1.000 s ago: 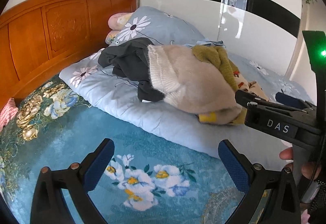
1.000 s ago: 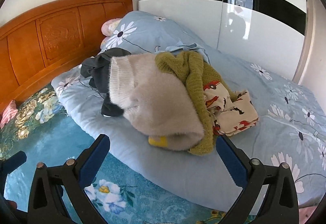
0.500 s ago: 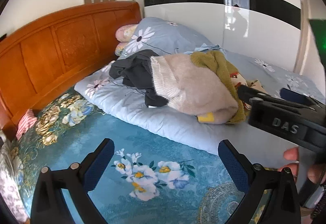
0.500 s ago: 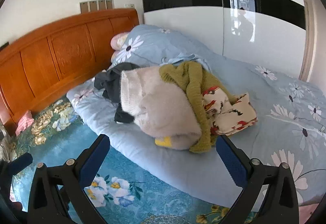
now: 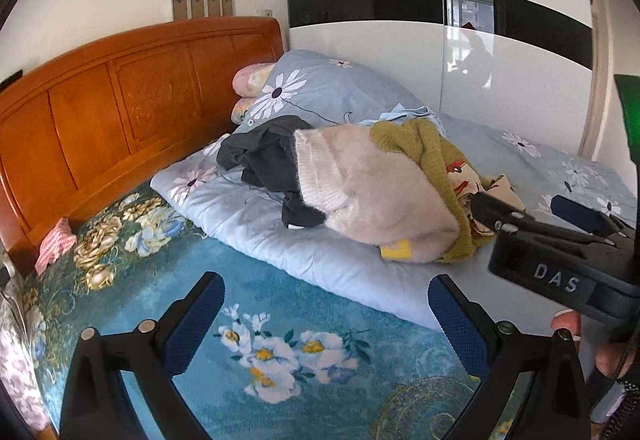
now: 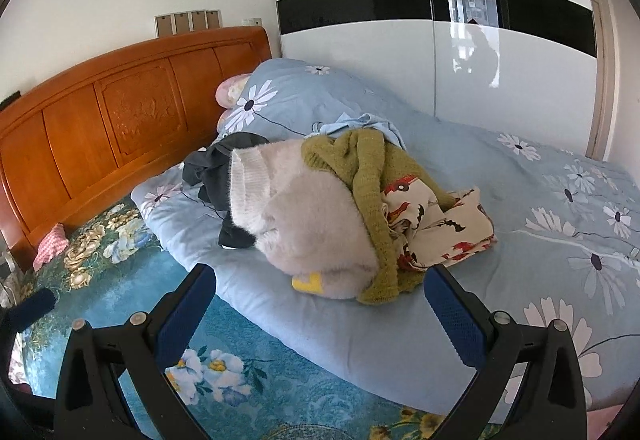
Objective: Fold clothes
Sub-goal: 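Move both tools toward the beige fuzzy sweater on the clothes pile, then grasp the beige sweater with the right gripper and lift it off the pile, then carry the beige sweater with the right gripper and drop it onto the teal blanket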
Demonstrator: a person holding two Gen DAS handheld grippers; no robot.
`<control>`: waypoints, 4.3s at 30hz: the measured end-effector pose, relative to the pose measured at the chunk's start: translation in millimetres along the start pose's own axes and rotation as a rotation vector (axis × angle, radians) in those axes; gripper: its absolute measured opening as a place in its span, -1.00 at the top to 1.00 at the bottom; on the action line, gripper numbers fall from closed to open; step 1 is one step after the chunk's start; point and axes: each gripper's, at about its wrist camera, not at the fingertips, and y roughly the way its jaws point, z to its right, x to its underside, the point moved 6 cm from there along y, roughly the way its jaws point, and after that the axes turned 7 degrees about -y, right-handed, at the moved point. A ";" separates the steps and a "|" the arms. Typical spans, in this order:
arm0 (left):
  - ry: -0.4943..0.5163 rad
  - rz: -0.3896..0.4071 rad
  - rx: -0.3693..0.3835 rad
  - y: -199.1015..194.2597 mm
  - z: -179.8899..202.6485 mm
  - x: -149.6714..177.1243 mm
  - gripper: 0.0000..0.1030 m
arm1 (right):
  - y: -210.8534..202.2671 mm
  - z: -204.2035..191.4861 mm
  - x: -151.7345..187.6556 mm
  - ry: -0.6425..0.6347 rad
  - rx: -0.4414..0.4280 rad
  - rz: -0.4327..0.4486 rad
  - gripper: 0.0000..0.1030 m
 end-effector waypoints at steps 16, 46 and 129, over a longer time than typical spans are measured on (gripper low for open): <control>-0.072 -0.064 0.044 80.7 -41.7 -9.9 -1.00 | 84.7 -3.1 8.5 0.000 0.083 -0.135 -1.00; -0.065 -0.069 -0.028 104.9 -131.2 19.3 -1.00 | 217.5 -61.5 -12.4 -0.371 0.212 -0.346 -0.97; -0.307 -0.155 0.048 -44.2 -116.2 74.1 -1.00 | -107.0 57.5 238.1 -0.083 0.106 -0.724 0.81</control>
